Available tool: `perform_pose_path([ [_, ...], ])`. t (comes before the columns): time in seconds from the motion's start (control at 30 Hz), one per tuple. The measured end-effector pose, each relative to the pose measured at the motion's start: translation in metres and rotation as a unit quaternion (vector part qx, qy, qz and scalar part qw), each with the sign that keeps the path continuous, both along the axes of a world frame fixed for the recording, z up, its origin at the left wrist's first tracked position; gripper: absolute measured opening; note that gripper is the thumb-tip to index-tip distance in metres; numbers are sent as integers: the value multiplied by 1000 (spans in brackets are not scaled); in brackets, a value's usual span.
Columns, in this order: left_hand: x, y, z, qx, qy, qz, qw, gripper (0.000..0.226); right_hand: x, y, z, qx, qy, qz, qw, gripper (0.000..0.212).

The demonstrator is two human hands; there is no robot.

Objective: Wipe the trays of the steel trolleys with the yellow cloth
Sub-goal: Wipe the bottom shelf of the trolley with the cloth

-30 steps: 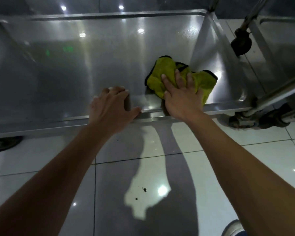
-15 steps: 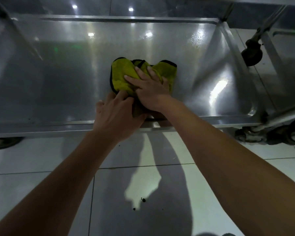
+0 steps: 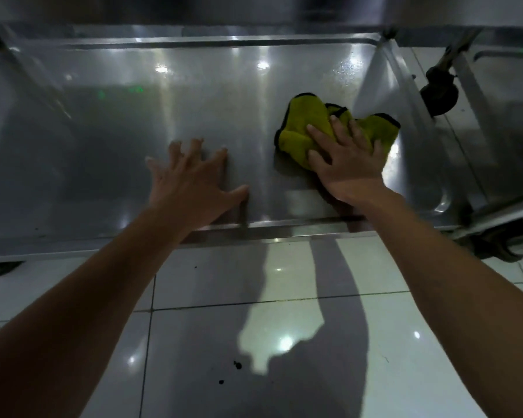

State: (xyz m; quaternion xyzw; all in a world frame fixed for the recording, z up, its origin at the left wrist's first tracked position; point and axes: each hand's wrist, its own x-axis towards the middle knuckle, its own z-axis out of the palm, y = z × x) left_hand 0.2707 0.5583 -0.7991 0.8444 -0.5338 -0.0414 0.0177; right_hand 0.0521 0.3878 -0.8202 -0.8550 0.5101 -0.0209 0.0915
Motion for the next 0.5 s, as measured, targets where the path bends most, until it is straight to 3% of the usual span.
perform_pose_path([
  [0.23,14,6,-11,-10,1,-18,1000,90,-82,-43,3,-13,25,-133,991,57],
  [0.5,47,21,-13,-1,-21,0,1000,93,-67,-58,-2,15,61,-151,987,57],
])
